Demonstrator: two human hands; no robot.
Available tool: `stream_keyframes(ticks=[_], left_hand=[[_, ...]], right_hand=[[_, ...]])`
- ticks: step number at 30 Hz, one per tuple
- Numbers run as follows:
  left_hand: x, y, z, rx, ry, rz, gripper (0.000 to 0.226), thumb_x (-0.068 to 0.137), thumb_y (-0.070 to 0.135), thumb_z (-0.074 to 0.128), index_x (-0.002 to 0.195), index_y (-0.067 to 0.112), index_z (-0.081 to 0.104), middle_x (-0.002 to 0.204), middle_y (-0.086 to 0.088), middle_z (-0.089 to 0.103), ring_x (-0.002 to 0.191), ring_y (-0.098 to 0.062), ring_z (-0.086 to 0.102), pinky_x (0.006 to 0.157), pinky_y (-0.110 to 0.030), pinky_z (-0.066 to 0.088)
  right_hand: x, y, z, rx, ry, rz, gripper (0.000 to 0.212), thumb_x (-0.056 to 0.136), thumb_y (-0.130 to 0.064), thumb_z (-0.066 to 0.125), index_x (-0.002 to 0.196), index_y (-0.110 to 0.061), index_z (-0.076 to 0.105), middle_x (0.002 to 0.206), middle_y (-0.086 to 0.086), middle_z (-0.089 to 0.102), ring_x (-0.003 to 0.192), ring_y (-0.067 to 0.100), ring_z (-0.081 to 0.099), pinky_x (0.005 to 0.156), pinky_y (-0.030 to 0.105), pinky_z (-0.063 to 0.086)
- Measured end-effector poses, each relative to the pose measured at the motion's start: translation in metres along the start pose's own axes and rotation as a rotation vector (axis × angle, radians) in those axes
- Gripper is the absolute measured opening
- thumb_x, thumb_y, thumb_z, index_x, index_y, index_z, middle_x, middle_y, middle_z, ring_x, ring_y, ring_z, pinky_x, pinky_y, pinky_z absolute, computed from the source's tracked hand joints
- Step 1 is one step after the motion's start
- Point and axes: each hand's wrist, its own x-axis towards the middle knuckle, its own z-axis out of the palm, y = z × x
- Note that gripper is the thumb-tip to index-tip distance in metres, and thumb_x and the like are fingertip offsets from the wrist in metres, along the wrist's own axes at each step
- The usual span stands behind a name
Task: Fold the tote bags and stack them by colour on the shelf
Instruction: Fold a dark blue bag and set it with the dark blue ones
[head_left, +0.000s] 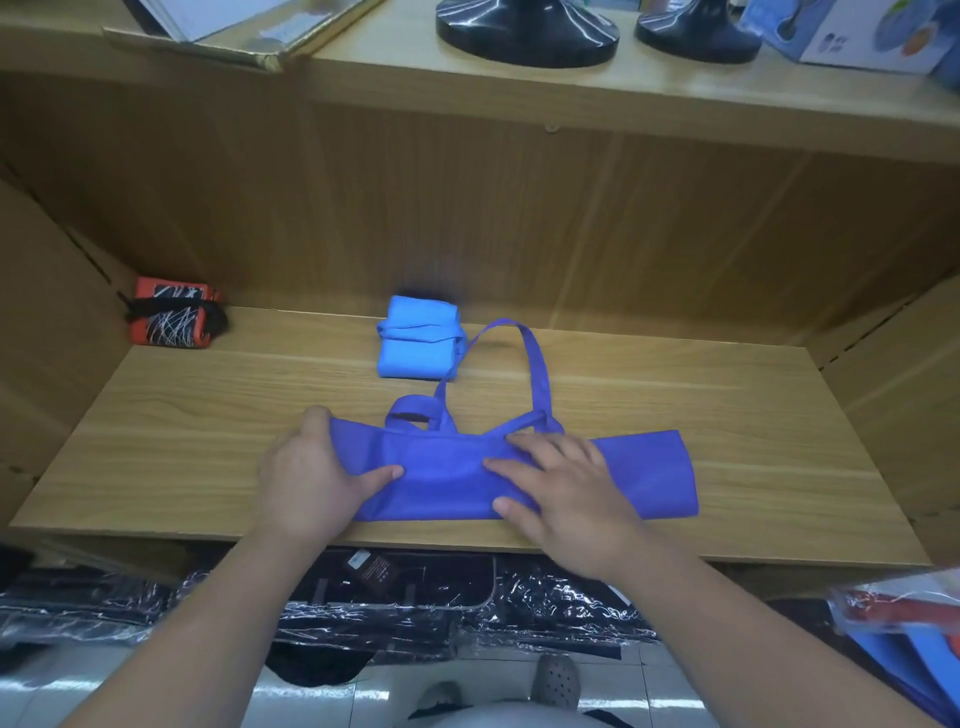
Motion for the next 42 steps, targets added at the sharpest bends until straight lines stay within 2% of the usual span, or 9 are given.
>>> stream_keyframes(ticks=[9,15,19,24,27,31,35,38,42], left_hand=[[-0.04,-0.011,0.0,-0.311,0.106,0.028,0.088,0.059,0.033,0.097,0.134,0.021,0.052,0.103,-0.002,0.066,0.096,-0.031,0.063,0.081,-0.039,0.05],[-0.035,-0.013,0.0,-0.221,0.077,0.083,0.091,0.058,0.038,0.096,0.135,0.02,0.051,0.103,-0.006,0.071,0.095,-0.033,0.066,0.079,-0.04,0.052],[-0.034,-0.012,-0.003,-0.166,0.041,0.072,0.092,0.06,0.045,0.094,0.137,0.022,0.049,0.087,-0.005,0.068,0.087,-0.034,0.066,0.075,-0.04,0.053],[-0.035,-0.01,-0.008,-0.161,0.013,0.056,0.091,0.061,0.046,0.093,0.137,0.022,0.049,0.079,0.002,0.06,0.085,-0.033,0.066,0.075,-0.04,0.053],[-0.036,-0.008,-0.01,-0.148,0.013,0.043,0.089,0.062,0.048,0.092,0.136,0.022,0.05,0.069,0.003,0.06,0.08,-0.033,0.066,0.071,-0.039,0.051],[-0.035,-0.005,-0.011,-0.102,0.01,0.041,0.085,0.063,0.05,0.091,0.133,0.02,0.052,0.083,-0.007,0.069,0.089,-0.035,0.068,0.075,-0.04,0.051],[-0.032,-0.01,-0.007,-0.049,0.04,0.084,0.084,0.059,0.054,0.092,0.124,0.015,0.058,0.105,-0.008,0.07,0.102,-0.035,0.064,0.085,-0.044,0.052],[-0.03,-0.014,-0.004,0.004,0.04,0.115,0.088,0.058,0.059,0.09,0.124,0.011,0.059,0.115,-0.009,0.067,0.108,-0.035,0.06,0.091,-0.047,0.051],[-0.034,-0.016,-0.004,0.006,0.034,0.134,0.094,0.061,0.059,0.087,0.132,0.007,0.055,0.125,-0.01,0.064,0.114,-0.035,0.056,0.097,-0.047,0.047]], right_hand=[[0.052,-0.031,-0.015,0.316,0.015,0.214,0.072,0.08,-0.08,0.033,0.131,-0.037,0.06,0.122,-0.018,0.063,0.122,0.015,0.045,0.105,0.038,0.032],[0.081,-0.067,-0.009,0.634,0.129,0.312,0.037,0.079,-0.039,0.079,0.062,-0.027,0.049,0.059,-0.016,0.053,0.069,0.011,0.048,0.072,0.035,0.037],[0.085,-0.071,-0.04,1.145,0.172,0.421,0.017,0.081,0.0,0.063,0.076,-0.014,0.054,0.062,-0.003,0.056,0.063,0.017,0.05,0.068,0.036,0.041],[0.087,-0.045,-0.103,1.6,0.216,0.528,0.007,0.095,-0.009,0.06,0.095,-0.015,0.056,0.065,0.005,0.069,0.065,0.021,0.071,0.083,0.04,0.052],[0.078,-0.007,-0.13,1.383,0.13,0.62,0.037,0.095,-0.041,0.065,0.111,-0.008,0.06,0.093,0.015,0.077,0.085,0.026,0.077,0.075,0.037,0.058],[0.056,0.017,-0.124,0.623,-0.021,0.599,0.053,0.093,-0.054,0.062,0.084,-0.002,0.071,0.073,0.009,0.076,0.072,0.025,0.075,0.055,0.025,0.046],[0.04,0.024,-0.095,0.457,0.325,0.317,0.036,0.095,-0.04,0.064,0.074,-0.011,0.067,0.067,0.001,0.067,0.066,0.017,0.062,0.067,0.039,0.05],[0.021,0.008,-0.057,0.157,0.218,-0.062,0.039,0.095,-0.056,0.049,0.113,-0.028,0.07,0.116,-0.003,0.069,0.108,0.018,0.06,0.097,0.041,0.047],[0.001,0.0,-0.005,-0.159,-0.241,-0.154,0.063,0.097,-0.07,0.004,0.157,-0.05,0.008,0.168,-0.016,-0.008,0.156,0.015,-0.008,0.125,0.048,-0.004]])
